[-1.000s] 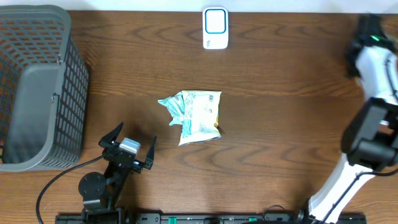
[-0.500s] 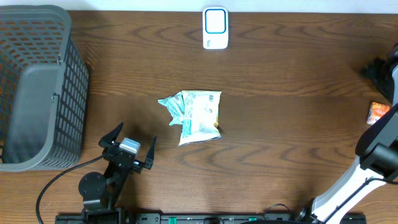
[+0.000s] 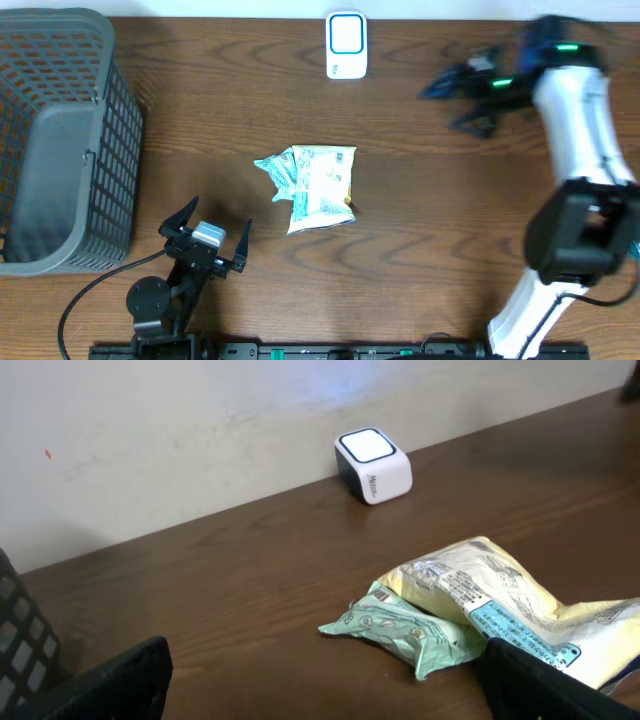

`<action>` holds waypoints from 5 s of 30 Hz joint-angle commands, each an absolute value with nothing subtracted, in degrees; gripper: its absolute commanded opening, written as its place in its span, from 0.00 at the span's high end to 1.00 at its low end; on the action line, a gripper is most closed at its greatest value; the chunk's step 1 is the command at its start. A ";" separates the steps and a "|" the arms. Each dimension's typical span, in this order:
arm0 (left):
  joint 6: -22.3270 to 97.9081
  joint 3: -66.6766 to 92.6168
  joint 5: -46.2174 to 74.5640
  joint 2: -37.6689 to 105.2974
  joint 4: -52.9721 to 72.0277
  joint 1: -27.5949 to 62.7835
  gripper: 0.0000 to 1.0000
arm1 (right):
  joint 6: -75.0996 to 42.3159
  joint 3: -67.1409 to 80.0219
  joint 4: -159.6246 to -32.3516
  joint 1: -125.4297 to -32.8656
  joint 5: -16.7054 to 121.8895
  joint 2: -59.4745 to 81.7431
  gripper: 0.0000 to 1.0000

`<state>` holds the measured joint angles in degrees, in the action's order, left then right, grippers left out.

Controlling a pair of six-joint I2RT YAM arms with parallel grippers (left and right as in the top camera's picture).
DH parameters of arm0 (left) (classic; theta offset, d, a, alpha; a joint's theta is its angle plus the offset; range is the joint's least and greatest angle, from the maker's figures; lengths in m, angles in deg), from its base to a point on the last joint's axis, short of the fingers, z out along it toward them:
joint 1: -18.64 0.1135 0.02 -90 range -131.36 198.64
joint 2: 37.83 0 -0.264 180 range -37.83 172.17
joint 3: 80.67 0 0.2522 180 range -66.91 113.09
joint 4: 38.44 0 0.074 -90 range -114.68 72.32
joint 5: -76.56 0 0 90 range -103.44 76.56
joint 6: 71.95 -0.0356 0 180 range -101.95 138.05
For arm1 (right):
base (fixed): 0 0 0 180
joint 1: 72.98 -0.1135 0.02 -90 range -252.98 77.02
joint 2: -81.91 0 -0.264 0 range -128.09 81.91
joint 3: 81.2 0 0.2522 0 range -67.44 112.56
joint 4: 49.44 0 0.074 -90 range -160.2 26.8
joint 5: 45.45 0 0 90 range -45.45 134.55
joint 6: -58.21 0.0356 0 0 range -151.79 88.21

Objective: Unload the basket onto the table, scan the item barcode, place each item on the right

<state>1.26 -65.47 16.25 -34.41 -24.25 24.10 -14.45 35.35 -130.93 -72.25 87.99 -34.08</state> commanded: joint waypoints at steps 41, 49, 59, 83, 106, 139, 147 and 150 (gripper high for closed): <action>0.49 -66.68 17.01 -34.61 -22.33 23.86 0.02 | 23.39 31.26 -130.55 -119.46 28.78 -46.51 0.99; 0.49 -66.68 16.99 -34.61 -22.33 23.86 0.02 | 14.30 41.86 -146.07 -112.97 30.59 -44.66 0.98; 0.51 -66.68 16.99 -34.61 -22.33 23.86 0.02 | -17.66 41.53 -140.37 -112.97 25.76 -44.74 0.31; 0.51 -66.68 16.99 -34.61 -22.33 23.86 0.02 | 8.96 36.07 -130.36 -113.61 28.82 -41.97 0.99; 0.49 -66.68 16.99 -34.61 -22.35 23.86 0.02 | 10.16 33.27 -129.86 -113.63 41.15 -33.44 0.99; 0.49 -66.68 17.01 -34.61 -22.33 23.86 0.02 | 37.05 15.28 -142.12 -114.74 16.71 -35.19 0.99; 0.49 -66.68 16.99 -34.61 -22.33 23.86 0.02 | 23.85 16.94 -140.94 -112.82 39.45 -34.16 0.99; 0.49 -66.68 16.99 -34.61 -22.33 23.86 0.02 | 16.46 16.94 -137.72 -113.87 43.77 -33.90 0.99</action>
<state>1.26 -65.47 16.25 -34.41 -24.25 24.10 24.61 16.09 -139.43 -112.73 35.86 -35.08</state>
